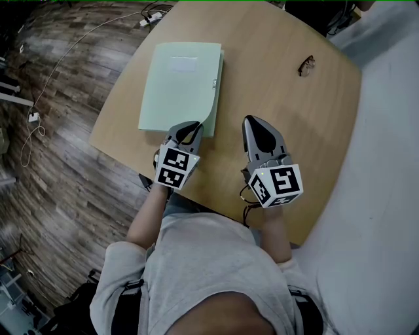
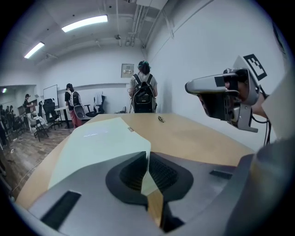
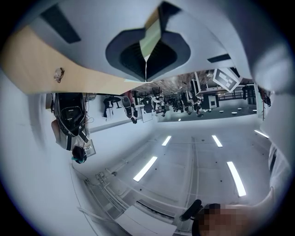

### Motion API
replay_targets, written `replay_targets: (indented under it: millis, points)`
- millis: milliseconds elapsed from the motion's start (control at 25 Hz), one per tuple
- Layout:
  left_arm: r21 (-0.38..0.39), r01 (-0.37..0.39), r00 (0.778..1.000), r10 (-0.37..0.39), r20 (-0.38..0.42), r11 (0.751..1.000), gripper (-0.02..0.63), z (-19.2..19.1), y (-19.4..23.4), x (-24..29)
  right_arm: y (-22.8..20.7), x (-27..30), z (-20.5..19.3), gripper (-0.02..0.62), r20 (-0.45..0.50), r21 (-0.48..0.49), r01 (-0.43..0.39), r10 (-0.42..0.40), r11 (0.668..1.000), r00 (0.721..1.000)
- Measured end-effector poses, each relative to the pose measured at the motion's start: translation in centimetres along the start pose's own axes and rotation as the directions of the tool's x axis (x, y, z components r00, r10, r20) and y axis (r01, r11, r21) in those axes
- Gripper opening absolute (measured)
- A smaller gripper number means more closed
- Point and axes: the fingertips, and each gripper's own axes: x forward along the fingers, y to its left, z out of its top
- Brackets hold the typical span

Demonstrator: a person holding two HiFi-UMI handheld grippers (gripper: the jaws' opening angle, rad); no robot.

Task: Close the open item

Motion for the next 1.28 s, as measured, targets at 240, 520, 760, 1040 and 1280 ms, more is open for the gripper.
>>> replay_targets:
  millis: [240,520,760,1040,1280]
  points:
    - [0.072,-0.026,0.997,0.031,-0.07,0.997,0.02,-0.9,-0.4,1.0,-0.4,0.0,-0.3,0.011,0.0,0.004,-0.001,0.001,1.0,1.0]
    - [0.141,-0.028,0.989,0.047,-0.137,0.99,0.02,-1.2,-1.0,1.6,-0.7,-0.4,-0.1,0.011,0.002,0.006,0.0,0.0,1.0,1.0]
    - [0.192,0.006,0.977,0.035,-0.211,0.981,0.02,-2.0,-1.2,1.7,-0.4,-0.2,-0.2,0.011,0.003,0.006,-0.001,0.001,1.0,1.0]
    - [0.203,0.087,0.949,-0.019,-0.316,0.975,0.023,-2.8,-1.4,2.1,-0.3,-0.1,-0.2,0.011,0.004,0.002,-0.002,0.002,1.0,1.0]
    - [0.194,0.141,0.924,-0.059,-0.377,0.971,0.029,-3.2,-1.7,2.5,-0.6,-0.2,-0.1,0.011,0.006,0.001,0.004,-0.004,1.0,1.0]
